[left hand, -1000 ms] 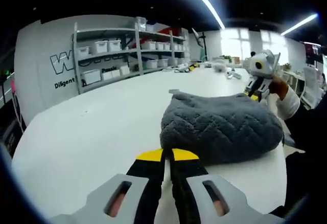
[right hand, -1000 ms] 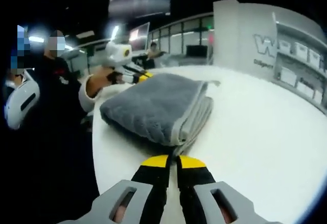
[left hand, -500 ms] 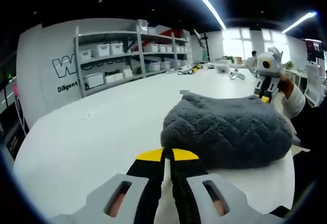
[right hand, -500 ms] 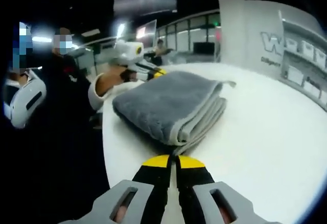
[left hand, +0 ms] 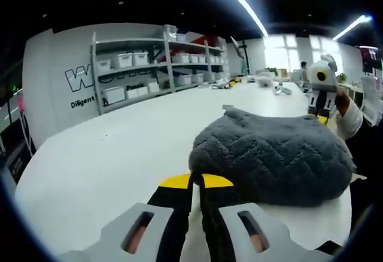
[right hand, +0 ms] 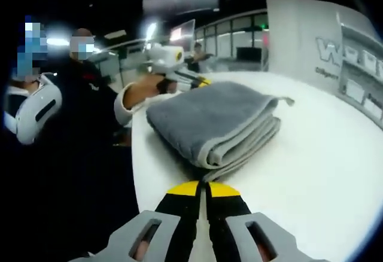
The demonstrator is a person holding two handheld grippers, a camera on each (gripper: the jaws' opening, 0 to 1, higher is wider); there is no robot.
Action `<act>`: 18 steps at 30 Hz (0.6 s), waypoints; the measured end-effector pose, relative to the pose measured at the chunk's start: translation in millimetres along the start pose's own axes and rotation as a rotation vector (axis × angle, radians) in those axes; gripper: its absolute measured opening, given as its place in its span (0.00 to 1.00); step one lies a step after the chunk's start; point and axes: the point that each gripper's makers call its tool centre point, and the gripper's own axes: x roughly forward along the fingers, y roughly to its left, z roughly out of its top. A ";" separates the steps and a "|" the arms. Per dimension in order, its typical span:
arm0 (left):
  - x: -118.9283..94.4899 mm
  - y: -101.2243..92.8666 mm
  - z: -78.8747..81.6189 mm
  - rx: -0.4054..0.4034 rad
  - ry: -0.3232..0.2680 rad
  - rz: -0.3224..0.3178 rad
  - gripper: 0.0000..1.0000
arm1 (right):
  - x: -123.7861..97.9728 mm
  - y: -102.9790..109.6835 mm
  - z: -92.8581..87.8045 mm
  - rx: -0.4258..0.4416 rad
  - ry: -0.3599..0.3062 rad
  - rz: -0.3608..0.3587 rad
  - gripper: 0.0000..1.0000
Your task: Open the folded towel by lifting each exposed corner and separating the folded layers until the towel lies flat within the target outline without major curled edges
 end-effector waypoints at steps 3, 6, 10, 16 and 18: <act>0.7 -0.9 -0.5 0.003 0.001 0.003 0.05 | 1.0 2.6 0.3 -0.005 0.004 0.004 0.00; 0.8 -1.2 -1.2 0.018 0.002 0.011 0.05 | 1.9 7.5 0.4 -0.021 0.010 0.018 0.00; -1.0 -0.5 -1.7 0.012 -0.002 0.013 0.05 | 3.2 12.1 0.5 -0.037 0.017 0.029 0.00; -3.2 -0.2 -2.8 0.002 -0.008 0.008 0.05 | 5.5 17.9 1.1 -0.070 0.024 0.043 0.00; -3.9 -0.9 -1.3 -0.003 -0.017 0.003 0.05 | 6.2 19.6 1.2 -0.076 0.026 0.045 0.00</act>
